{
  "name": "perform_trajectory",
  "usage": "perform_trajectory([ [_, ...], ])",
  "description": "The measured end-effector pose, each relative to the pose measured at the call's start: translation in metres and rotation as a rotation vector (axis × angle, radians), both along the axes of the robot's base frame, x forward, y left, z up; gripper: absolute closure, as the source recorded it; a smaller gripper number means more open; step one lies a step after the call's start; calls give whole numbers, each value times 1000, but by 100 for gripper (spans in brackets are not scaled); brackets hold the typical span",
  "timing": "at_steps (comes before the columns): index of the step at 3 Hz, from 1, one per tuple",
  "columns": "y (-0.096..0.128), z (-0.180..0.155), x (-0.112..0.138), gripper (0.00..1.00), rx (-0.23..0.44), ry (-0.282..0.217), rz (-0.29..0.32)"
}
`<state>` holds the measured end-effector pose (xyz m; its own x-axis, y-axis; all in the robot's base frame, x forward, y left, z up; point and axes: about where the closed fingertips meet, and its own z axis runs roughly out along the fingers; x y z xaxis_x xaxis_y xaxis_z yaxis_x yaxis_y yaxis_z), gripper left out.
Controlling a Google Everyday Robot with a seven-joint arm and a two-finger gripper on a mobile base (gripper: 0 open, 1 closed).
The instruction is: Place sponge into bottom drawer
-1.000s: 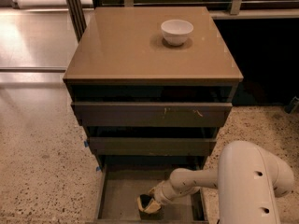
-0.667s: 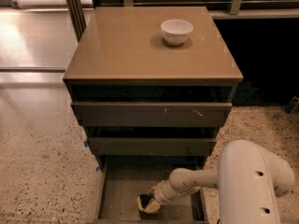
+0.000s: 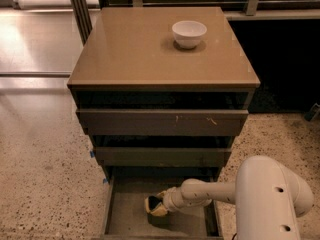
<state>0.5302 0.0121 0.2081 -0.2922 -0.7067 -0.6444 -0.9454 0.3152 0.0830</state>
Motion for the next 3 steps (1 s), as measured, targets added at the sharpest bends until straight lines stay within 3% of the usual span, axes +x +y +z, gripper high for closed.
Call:
perform_trajectory([
  [1, 0, 0, 0, 100, 0, 0, 0],
  [3, 2, -55, 33, 100, -80, -23, -148],
])
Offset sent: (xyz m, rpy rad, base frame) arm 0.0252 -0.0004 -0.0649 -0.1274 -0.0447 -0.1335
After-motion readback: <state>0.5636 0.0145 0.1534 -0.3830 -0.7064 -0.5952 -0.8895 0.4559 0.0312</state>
